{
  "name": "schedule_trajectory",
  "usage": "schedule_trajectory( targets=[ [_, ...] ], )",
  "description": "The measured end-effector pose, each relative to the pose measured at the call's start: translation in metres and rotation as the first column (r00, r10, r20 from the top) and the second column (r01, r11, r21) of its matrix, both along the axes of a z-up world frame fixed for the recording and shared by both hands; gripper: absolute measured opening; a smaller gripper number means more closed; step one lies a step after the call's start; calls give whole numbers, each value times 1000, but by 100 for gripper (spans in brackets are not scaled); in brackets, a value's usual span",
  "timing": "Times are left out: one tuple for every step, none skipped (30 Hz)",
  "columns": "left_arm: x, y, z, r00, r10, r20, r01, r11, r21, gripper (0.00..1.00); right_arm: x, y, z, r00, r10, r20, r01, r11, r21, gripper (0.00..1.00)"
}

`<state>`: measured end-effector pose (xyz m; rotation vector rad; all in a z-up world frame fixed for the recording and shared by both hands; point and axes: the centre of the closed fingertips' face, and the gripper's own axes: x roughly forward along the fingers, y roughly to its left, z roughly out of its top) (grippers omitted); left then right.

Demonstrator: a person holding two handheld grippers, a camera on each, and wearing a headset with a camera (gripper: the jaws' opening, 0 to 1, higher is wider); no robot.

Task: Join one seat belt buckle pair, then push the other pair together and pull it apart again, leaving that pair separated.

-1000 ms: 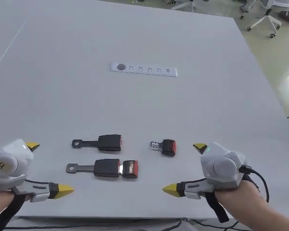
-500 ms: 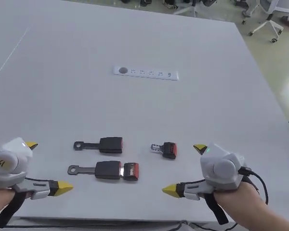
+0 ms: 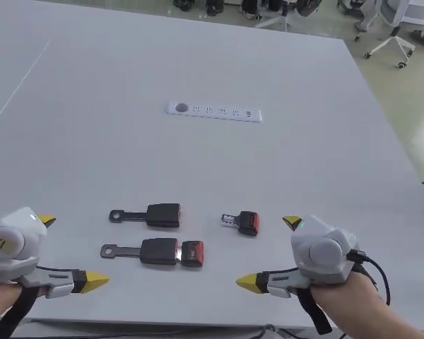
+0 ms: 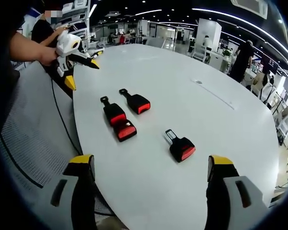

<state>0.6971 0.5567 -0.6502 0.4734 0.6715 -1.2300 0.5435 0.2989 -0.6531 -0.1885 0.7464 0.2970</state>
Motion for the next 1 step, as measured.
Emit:
schedule_trajectory(
  targets=[
    [0, 0, 0, 1000, 2, 1, -2, 1000, 0, 100, 0, -1, 0, 1000, -3, 1, 3, 1000, -1, 98]
  ],
)
